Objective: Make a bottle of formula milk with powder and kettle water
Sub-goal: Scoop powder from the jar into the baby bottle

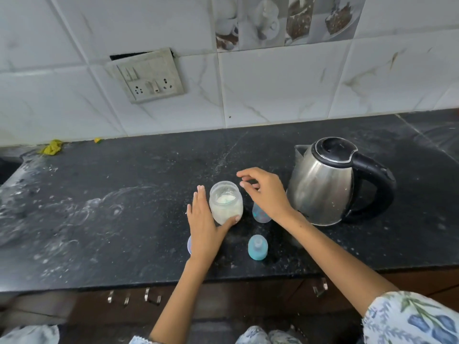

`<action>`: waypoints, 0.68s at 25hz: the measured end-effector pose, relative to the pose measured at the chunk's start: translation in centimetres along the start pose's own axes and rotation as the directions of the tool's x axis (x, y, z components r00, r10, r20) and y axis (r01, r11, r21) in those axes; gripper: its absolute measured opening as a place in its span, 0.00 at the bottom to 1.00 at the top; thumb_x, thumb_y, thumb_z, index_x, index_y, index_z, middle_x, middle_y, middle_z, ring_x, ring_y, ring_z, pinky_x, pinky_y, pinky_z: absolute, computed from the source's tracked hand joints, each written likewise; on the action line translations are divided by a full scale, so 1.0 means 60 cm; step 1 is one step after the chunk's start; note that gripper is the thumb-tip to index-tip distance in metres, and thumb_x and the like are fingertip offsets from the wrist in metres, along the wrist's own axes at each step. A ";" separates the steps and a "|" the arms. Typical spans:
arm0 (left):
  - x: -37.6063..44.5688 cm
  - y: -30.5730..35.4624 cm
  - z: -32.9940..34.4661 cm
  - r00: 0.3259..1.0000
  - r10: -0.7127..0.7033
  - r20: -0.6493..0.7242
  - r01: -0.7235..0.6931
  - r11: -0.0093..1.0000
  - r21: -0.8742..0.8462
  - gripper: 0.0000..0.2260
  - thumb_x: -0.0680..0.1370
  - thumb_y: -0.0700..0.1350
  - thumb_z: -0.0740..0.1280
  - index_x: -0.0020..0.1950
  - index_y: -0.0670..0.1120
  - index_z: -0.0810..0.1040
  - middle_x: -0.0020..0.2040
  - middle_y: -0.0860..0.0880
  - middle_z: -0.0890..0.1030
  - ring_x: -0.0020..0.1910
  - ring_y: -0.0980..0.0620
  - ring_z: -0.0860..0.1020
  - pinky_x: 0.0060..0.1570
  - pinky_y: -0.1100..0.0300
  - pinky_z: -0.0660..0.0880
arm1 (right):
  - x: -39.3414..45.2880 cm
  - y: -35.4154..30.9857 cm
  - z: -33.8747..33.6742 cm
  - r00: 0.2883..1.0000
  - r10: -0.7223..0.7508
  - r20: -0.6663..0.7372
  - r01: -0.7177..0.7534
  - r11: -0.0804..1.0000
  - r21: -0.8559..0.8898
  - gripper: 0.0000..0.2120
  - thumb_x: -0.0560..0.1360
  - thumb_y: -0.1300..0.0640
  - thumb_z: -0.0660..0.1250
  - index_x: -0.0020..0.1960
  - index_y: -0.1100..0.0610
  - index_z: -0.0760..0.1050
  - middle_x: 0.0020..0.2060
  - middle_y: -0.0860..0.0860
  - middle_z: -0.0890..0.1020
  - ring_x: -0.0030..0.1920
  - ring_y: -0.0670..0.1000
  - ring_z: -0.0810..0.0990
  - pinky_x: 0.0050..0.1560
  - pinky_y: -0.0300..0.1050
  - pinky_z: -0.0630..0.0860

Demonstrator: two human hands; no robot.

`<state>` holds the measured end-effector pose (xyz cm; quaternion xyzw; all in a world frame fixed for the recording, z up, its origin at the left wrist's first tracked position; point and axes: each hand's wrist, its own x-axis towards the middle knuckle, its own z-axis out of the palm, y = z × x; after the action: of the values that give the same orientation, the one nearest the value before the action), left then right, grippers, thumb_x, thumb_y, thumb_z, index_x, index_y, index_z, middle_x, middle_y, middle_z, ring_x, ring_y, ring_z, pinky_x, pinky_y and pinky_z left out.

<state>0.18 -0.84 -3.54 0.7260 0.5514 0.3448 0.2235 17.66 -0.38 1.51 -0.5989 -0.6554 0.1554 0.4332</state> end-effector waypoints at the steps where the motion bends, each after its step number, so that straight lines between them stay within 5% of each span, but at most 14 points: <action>1: 0.014 -0.002 0.003 0.997 -0.040 0.060 0.040 0.999 0.007 0.46 0.69 0.57 0.73 0.77 0.44 0.50 0.78 0.47 0.54 0.77 0.49 0.52 0.75 0.48 0.43 | 0.017 -0.009 0.005 0.995 -0.022 0.098 0.029 0.998 -0.062 0.09 0.77 0.61 0.68 0.56 0.56 0.81 0.51 0.50 0.85 0.49 0.47 0.82 0.49 0.44 0.79; 3: 0.035 -0.006 0.011 0.987 -0.104 0.123 0.108 0.994 -0.024 0.45 0.69 0.55 0.75 0.76 0.44 0.52 0.77 0.49 0.58 0.76 0.49 0.55 0.75 0.46 0.42 | 0.041 -0.029 0.013 0.951 -0.017 0.309 0.087 0.973 -0.214 0.08 0.77 0.59 0.67 0.54 0.55 0.82 0.49 0.50 0.85 0.47 0.48 0.82 0.49 0.43 0.77; 5: 0.044 -0.010 0.014 0.980 -0.158 0.124 0.176 0.972 -0.154 0.42 0.66 0.52 0.78 0.74 0.49 0.61 0.72 0.50 0.69 0.71 0.50 0.68 0.73 0.48 0.58 | 0.056 -0.049 0.022 0.879 0.062 0.472 0.163 0.892 -0.421 0.09 0.77 0.55 0.66 0.53 0.53 0.83 0.47 0.51 0.85 0.48 0.52 0.82 0.47 0.46 0.76; 8: 0.040 -0.015 0.022 0.979 -0.185 0.085 0.203 0.925 -0.322 0.35 0.60 0.49 0.81 0.63 0.59 0.69 0.56 0.57 0.80 0.55 0.61 0.78 0.52 0.68 0.75 | 0.066 -0.077 0.038 0.799 0.210 0.564 0.302 0.670 -0.678 0.08 0.77 0.52 0.65 0.51 0.53 0.81 0.44 0.53 0.83 0.46 0.55 0.81 0.38 0.45 0.69; 11: 0.027 -0.006 0.039 0.987 -0.145 0.063 0.158 0.923 -0.350 0.37 0.57 0.52 0.81 0.62 0.62 0.70 0.55 0.63 0.79 0.57 0.58 0.77 0.59 0.56 0.75 | 0.061 -0.089 0.047 0.737 0.337 0.586 0.363 0.535 -0.763 0.04 0.76 0.58 0.67 0.50 0.56 0.78 0.46 0.52 0.81 0.49 0.55 0.81 0.38 0.44 0.68; 14: 0.014 -0.005 0.046 0.998 -0.056 0.007 0.055 0.937 -0.345 0.39 0.57 0.53 0.81 0.64 0.65 0.68 0.59 0.63 0.77 0.62 0.53 0.75 0.64 0.46 0.71 | 0.044 -0.087 0.045 0.757 0.342 0.556 0.299 0.576 -0.761 0.07 0.76 0.61 0.66 0.54 0.57 0.77 0.51 0.55 0.81 0.52 0.56 0.81 0.43 0.45 0.67; 17: 0.013 -0.014 0.042 0.999 -0.037 -0.014 0.030 0.932 -0.361 0.39 0.58 0.54 0.81 0.63 0.71 0.65 0.61 0.62 0.77 0.63 0.52 0.75 0.63 0.46 0.72 | 0.031 -0.084 0.031 0.833 0.237 0.501 0.289 0.585 -0.757 0.08 0.76 0.64 0.64 0.38 0.57 0.71 0.38 0.53 0.75 0.43 0.57 0.76 0.35 0.43 0.63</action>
<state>1.64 0.27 -5.62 0.6597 0.4932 0.4437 0.3532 13.15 0.76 4.77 -0.6464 -0.7572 -0.0011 -0.0946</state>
